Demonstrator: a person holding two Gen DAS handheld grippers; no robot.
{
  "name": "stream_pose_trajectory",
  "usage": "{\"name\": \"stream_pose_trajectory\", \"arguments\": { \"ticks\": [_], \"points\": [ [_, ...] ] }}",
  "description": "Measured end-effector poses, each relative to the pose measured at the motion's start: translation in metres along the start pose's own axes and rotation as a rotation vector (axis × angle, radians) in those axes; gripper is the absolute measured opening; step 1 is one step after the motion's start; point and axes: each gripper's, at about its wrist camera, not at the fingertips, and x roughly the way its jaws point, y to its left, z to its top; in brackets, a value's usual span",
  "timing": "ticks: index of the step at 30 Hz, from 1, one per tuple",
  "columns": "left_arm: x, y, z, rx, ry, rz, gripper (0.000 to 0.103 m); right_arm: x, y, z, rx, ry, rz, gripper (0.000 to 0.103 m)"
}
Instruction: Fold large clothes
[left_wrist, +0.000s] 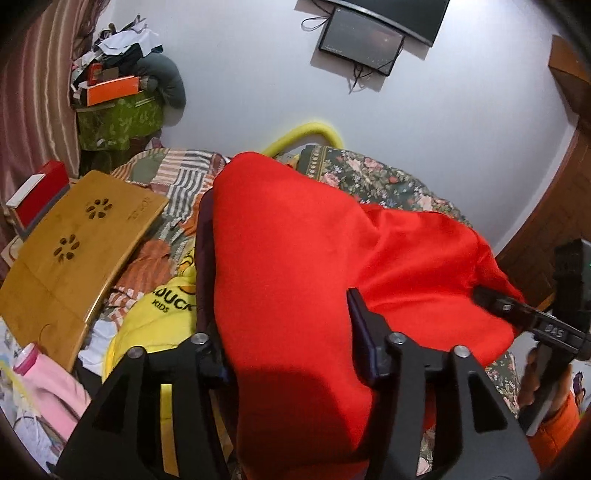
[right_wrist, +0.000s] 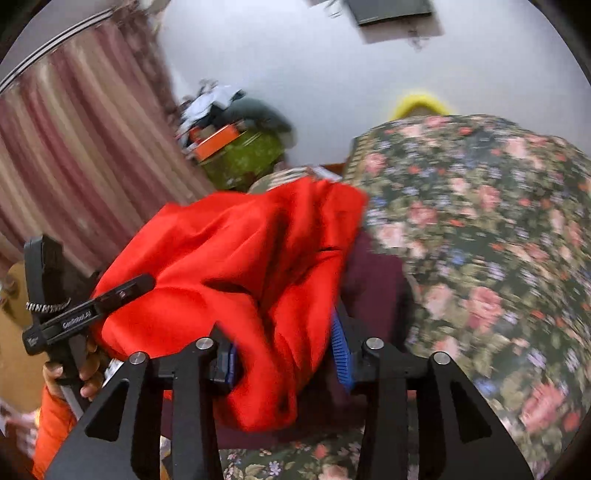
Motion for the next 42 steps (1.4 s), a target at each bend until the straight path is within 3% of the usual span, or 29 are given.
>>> {"name": "stream_pose_trajectory", "arguments": {
  "ticks": [2, 3, 8, 14, 21, 25, 28, 32, 34, 36, 38, 40, 42],
  "points": [
    [-0.001, -0.003, 0.000, 0.006, 0.004, 0.056, 0.061, -0.018, -0.010, 0.000, 0.015, -0.067, -0.122, 0.040],
    [-0.002, -0.003, 0.000, 0.009, 0.006, 0.085, 0.063, -0.025, -0.015, 0.002, 0.022, -0.075, -0.140, 0.043],
    [-0.025, -0.009, -0.004, -0.008, -0.003, 0.143, 0.063, -0.058, -0.015, 0.007, -0.020, -0.077, -0.119, 0.044],
    [-0.101, -0.054, -0.023, 0.162, -0.166, 0.268, 0.063, -0.113, 0.032, -0.009, -0.158, -0.170, -0.069, 0.044],
    [-0.215, -0.120, -0.066, 0.273, -0.388, 0.245, 0.063, -0.194, 0.083, -0.040, -0.272, -0.357, 0.028, 0.044],
    [-0.272, -0.148, -0.101, 0.269, -0.528, 0.221, 0.063, -0.239, 0.108, -0.065, -0.335, -0.467, 0.053, 0.044],
    [-0.301, -0.164, -0.128, 0.245, -0.590, 0.191, 0.063, -0.264, 0.119, -0.087, -0.357, -0.499, 0.094, 0.044],
    [-0.324, -0.181, -0.166, 0.241, -0.656, 0.201, 0.063, -0.282, 0.126, -0.115, -0.378, -0.557, 0.050, 0.044],
    [-0.330, -0.188, -0.178, 0.239, -0.681, 0.216, 0.064, -0.283, 0.127, -0.123, -0.383, -0.572, 0.021, 0.054],
    [-0.337, -0.192, -0.191, 0.217, -0.703, 0.214, 0.080, -0.288, 0.127, -0.131, -0.374, -0.593, 0.010, 0.064],
    [-0.342, -0.194, -0.200, 0.199, -0.717, 0.212, 0.088, -0.288, 0.125, -0.131, -0.359, -0.596, 0.012, 0.074],
    [-0.345, -0.195, -0.206, 0.190, -0.726, 0.233, 0.092, -0.287, 0.124, -0.127, -0.345, -0.602, 0.000, 0.087],
    [-0.346, -0.197, -0.211, 0.184, -0.733, 0.261, 0.097, -0.289, 0.123, -0.129, -0.337, -0.618, -0.021, 0.093]
  ]
}}
